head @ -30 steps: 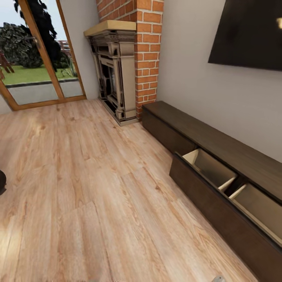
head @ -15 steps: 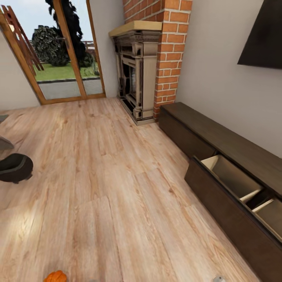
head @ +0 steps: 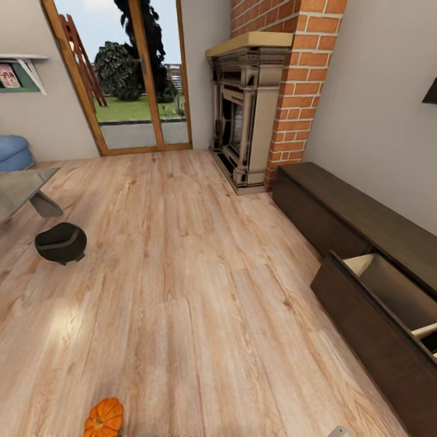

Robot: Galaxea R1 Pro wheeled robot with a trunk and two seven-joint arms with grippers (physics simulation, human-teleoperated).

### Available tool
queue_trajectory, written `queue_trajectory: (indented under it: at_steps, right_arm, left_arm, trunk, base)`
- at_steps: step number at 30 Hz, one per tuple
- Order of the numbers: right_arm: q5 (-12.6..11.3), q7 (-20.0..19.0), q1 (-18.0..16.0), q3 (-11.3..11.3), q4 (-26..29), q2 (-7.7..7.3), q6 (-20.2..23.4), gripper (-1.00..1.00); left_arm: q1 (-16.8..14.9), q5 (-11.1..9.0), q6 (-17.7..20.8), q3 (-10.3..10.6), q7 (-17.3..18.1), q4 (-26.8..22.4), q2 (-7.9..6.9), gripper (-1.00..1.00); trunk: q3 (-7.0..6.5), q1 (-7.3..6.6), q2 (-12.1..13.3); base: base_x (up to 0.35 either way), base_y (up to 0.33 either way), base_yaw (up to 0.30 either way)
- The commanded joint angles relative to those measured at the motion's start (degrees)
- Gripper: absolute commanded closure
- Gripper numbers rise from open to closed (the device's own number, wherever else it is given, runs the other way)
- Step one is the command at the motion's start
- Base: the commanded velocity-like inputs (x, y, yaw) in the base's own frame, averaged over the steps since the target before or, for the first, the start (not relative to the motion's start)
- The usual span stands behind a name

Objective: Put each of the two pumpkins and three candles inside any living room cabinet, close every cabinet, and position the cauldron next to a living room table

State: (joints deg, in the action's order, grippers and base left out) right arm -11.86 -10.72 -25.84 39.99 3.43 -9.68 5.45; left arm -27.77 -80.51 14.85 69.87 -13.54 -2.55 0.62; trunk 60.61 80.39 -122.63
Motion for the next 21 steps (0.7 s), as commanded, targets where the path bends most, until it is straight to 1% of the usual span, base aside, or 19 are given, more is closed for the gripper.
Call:
queue_trajectory:
  at_steps: [1,21]
  right_arm:
    - [0.0,0.0,0.0,0.0,0.0,0.01,0.0,-1.0]
    - [0.0,0.0,0.0,0.1,-0.9,0.1,0.0,-1.0]
  left_arm:
    - [0.0,0.0,0.0,0.0,0.0,0.0,0.0,-1.0]
    - [0.0,0.0,0.0,0.0,0.0,0.0,0.0,-1.0]
  trunk:
    - [0.0,0.0,0.0]
    - [0.0,0.0,0.0]
  base:
    - [0.0,0.0,0.289]
    - [0.0,0.0,0.289]
